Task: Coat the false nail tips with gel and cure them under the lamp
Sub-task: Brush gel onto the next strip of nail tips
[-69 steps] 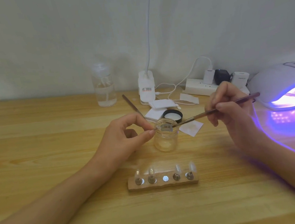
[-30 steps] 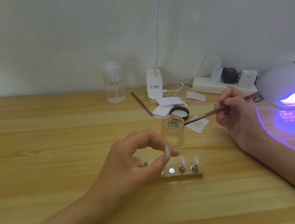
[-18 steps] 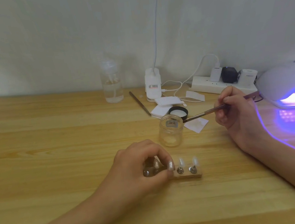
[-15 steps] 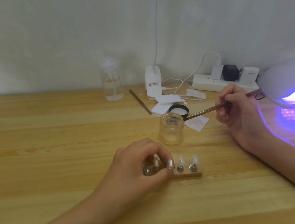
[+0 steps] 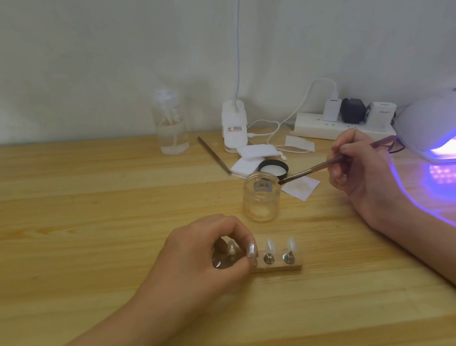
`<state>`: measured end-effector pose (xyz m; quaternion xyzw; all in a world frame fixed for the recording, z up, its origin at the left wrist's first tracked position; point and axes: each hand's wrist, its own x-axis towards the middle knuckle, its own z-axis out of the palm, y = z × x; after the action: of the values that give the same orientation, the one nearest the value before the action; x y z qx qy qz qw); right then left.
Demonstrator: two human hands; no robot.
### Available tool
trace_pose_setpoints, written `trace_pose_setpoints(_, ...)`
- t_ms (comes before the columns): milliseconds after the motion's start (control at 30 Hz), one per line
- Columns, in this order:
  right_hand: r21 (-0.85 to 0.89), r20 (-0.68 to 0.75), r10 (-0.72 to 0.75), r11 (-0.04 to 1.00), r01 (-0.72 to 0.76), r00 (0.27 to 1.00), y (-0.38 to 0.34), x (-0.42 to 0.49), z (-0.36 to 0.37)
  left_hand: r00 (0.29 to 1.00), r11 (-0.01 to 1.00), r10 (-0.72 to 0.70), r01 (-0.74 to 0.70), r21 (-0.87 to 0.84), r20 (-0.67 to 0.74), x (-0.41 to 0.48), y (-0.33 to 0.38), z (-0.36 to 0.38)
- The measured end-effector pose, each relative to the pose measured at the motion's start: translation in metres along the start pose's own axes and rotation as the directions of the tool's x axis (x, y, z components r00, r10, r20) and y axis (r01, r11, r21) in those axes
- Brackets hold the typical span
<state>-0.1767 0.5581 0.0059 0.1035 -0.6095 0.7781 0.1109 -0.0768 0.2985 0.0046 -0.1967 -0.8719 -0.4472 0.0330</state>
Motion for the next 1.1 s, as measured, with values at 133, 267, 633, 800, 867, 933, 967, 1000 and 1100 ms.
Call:
trace_pose_setpoints(133, 0.009, 0.012, -0.001, 1.0, 0.001, 1.0, 0.0, 0.0, 0.0, 0.999, 0.998, 0.013, -0.015, 0.056, 0.043, 0.003, 0.001, 0.0)
trace_pose_setpoints(267, 0.043, 0.023, 0.002, 0.999, -0.003, 1.0, -0.001, -0.001, 0.001, 0.994, 0.993, 0.035, -0.046, 0.106, 0.102, 0.009, 0.004, 0.0)
trace_pose_setpoints(633, -0.417, 0.335, -0.037, 0.89, 0.183, 0.941, -0.018, -0.002, 0.034, 0.983, 0.971, 0.163, -0.175, 0.16, 0.087, 0.012, 0.003, 0.005)
trace_pose_setpoints(800, -0.464, 0.346, -0.006, 0.868, 0.177, 0.938, -0.018, -0.006, 0.038, 0.96, 0.885, 0.278, -0.264, 0.384, 0.019, 0.007, 0.007, 0.009)
trace_pose_setpoints(867, -0.445, 0.323, 0.008, 0.884, 0.144, 0.946, -0.017, -0.007, 0.038, 0.932, 0.845, 0.361, -0.316, 0.431, -0.026, 0.004, 0.011, 0.008)
trace_pose_setpoints(933, -0.404, 0.273, 0.009, 0.908, 0.106, 0.962, -0.016, -0.007, 0.037, 0.889, 0.838, 0.446, -0.375, 0.397, -0.101, 0.003, 0.019, 0.001)
trace_pose_setpoints(967, -0.371, 0.24, 0.004, 0.924, 0.088, 0.971, -0.017, -0.008, 0.035, 0.873, 0.853, 0.466, -0.4, 0.337, -0.144, 0.003, 0.024, -0.005)
trace_pose_setpoints(1000, -0.333, 0.207, -0.002, 0.94, 0.073, 0.978, -0.017, -0.007, 0.034, 0.86, 0.87, 0.473, -0.42, 0.258, -0.191, 0.006, 0.029, -0.012)
trace_pose_setpoints(1100, -0.214, 0.116, 0.005, 0.977, 0.02, 0.993, -0.016, -0.007, 0.029, 0.873, 0.913, 0.395, -0.408, 0.017, -0.288, 0.022, 0.034, -0.032)
